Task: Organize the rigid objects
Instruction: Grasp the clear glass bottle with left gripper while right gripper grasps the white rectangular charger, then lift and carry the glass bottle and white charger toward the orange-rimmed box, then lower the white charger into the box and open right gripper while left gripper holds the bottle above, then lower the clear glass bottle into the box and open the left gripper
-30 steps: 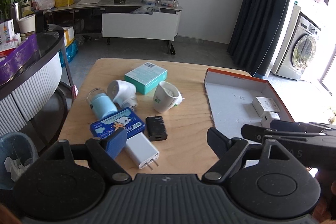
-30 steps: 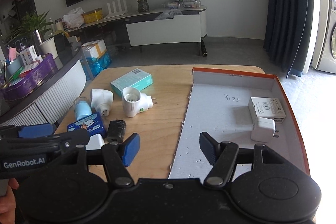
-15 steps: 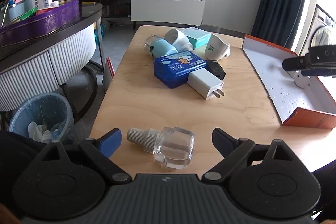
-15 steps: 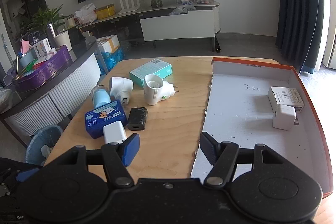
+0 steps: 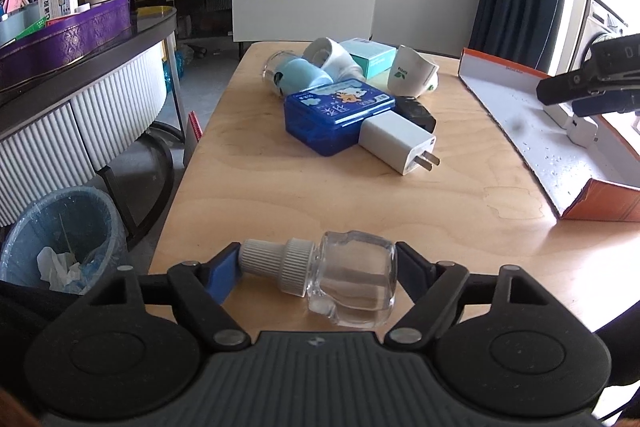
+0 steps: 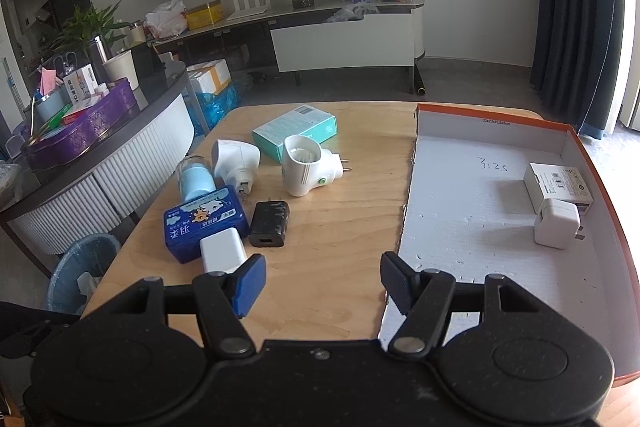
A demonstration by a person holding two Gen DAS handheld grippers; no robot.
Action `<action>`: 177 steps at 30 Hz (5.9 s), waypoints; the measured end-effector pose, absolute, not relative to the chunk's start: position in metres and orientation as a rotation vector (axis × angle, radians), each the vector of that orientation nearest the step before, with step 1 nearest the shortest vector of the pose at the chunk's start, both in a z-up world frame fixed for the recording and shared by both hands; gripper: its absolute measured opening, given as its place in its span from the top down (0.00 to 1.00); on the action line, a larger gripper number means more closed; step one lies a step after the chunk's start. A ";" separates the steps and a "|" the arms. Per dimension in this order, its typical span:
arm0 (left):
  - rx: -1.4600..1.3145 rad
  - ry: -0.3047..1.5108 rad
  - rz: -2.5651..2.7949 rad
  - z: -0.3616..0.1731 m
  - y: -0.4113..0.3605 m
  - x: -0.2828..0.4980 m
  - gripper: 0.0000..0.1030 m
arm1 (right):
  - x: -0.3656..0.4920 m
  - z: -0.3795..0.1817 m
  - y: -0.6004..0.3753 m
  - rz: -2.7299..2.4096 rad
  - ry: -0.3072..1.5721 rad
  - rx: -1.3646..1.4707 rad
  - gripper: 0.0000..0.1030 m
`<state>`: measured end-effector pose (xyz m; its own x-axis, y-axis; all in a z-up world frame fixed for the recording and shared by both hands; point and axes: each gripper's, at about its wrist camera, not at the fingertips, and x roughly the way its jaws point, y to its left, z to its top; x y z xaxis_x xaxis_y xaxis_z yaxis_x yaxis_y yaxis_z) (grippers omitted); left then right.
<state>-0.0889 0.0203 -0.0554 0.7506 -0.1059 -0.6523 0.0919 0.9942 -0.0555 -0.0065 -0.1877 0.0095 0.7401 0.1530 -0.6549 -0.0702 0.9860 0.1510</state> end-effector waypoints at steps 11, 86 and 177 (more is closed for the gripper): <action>-0.116 0.644 -0.055 -0.020 0.029 -0.074 0.22 | 0.021 -0.018 -0.137 0.318 0.818 0.056 0.25; -0.031 0.677 -0.350 0.040 -0.153 0.017 0.22 | -0.001 0.045 -0.316 -0.184 0.691 0.211 0.51; 0.061 0.780 -0.520 0.008 -0.262 0.080 0.21 | 0.065 0.048 -0.419 -0.250 0.684 0.225 0.69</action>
<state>0.0802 -0.2622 0.0078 0.5921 -0.4247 -0.6849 0.4687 0.8728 -0.1360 0.0646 -0.4195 0.0480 0.7477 -0.1529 -0.6462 0.2997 0.9461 0.1230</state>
